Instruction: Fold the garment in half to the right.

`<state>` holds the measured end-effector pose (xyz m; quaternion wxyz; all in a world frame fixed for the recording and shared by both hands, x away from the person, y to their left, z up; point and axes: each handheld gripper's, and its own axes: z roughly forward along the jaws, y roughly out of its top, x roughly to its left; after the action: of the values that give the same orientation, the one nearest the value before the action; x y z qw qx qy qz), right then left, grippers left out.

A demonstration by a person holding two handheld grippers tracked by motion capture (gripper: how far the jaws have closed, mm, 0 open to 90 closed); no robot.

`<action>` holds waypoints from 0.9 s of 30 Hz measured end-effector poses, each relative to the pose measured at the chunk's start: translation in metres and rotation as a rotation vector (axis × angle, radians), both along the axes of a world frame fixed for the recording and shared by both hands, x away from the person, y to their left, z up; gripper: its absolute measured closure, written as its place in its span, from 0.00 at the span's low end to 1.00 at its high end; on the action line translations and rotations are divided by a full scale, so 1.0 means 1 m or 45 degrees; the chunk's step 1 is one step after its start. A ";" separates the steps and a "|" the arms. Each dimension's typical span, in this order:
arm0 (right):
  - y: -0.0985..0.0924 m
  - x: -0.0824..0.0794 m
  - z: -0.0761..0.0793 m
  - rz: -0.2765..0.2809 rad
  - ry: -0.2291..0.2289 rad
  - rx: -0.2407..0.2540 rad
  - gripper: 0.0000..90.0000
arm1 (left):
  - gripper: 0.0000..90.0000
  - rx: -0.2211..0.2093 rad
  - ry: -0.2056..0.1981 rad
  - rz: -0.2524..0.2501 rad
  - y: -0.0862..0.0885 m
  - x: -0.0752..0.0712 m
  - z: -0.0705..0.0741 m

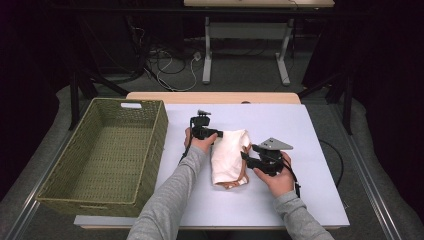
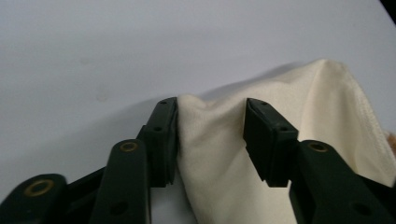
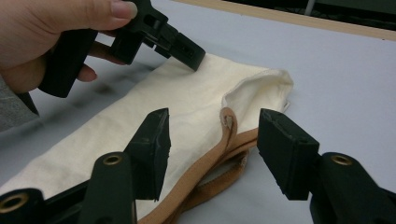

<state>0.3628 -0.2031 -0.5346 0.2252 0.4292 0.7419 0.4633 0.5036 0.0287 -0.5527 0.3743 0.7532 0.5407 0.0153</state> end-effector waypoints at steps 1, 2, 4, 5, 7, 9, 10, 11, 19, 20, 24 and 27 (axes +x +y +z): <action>0.000 0.000 0.000 0.001 0.000 0.001 0.49 | 0.68 0.023 -0.004 0.002 -0.001 0.000 0.000; 0.001 0.000 0.000 0.000 -0.003 0.001 0.49 | 0.72 0.028 -0.005 0.004 -0.001 0.000 0.000; 0.001 0.000 0.000 0.006 0.000 -0.003 0.49 | 0.79 0.030 0.001 -0.003 0.000 0.000 0.000; 0.001 0.000 0.000 0.014 -0.004 -0.006 0.49 | 0.82 0.026 0.003 -0.007 0.000 0.001 -0.001; 0.002 0.000 0.000 0.019 0.000 -0.005 0.49 | 0.87 0.021 0.007 -0.014 0.000 0.001 -0.001; 0.002 0.000 0.000 0.022 -0.004 -0.008 0.49 | 0.91 0.014 0.011 -0.013 -0.001 0.000 -0.001; 0.002 -0.001 0.000 0.033 0.006 -0.013 0.49 | 0.92 0.016 0.010 -0.018 -0.001 0.000 0.000; 0.002 0.000 0.000 0.036 -0.002 -0.015 0.48 | 0.93 0.019 0.003 -0.021 -0.001 0.000 0.000; 0.008 -0.001 0.001 0.093 -0.012 -0.041 0.43 | 0.95 0.013 -0.024 -0.018 -0.001 -0.002 0.005; 0.009 -0.001 0.002 0.096 -0.014 -0.050 0.42 | 0.95 0.016 -0.029 -0.024 -0.001 -0.002 0.006; 0.013 -0.002 0.006 0.139 -0.038 -0.074 0.40 | 0.95 0.012 -0.040 -0.022 -0.001 -0.002 0.007; 0.016 -0.004 0.009 0.170 -0.059 -0.127 0.37 | 0.95 0.013 -0.045 -0.027 0.000 -0.002 0.008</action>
<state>0.3590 -0.1866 -0.5255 0.2320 0.3563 0.7856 0.4496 0.5019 0.0287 -0.5448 0.3799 0.7605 0.5259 0.0273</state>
